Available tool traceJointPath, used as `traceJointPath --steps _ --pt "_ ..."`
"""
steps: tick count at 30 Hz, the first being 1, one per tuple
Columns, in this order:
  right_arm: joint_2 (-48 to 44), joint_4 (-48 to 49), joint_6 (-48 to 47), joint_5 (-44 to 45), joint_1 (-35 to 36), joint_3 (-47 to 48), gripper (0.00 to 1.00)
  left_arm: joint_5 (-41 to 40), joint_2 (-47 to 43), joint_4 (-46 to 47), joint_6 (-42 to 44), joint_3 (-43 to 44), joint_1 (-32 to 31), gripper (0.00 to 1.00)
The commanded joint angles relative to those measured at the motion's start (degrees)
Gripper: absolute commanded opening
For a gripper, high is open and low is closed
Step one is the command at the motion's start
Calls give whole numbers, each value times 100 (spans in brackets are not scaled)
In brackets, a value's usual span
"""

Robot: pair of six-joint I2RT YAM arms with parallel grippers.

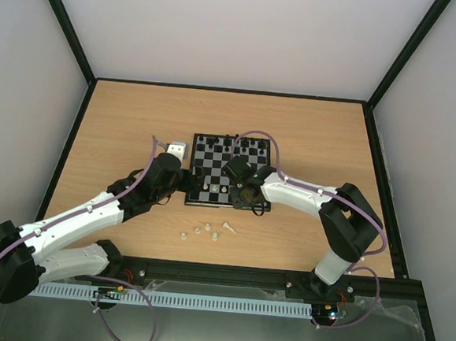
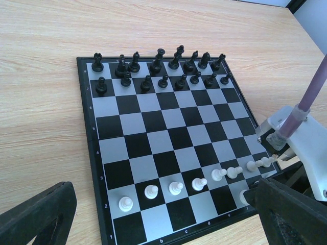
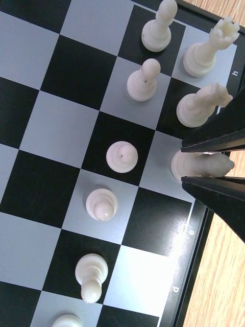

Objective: Set up the chess pieces on the board
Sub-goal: Place the chess piece on the chessboard.

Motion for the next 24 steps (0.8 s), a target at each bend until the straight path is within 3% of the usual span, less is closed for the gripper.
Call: traceJointPath --steps 1,24 --pt "121 -83 -98 -22 -49 119 15 -25 -106 23 -27 -57 33 99" --pt "-12 -67 -134 32 -81 190 17 -34 -106 23 -29 -55 33 99"
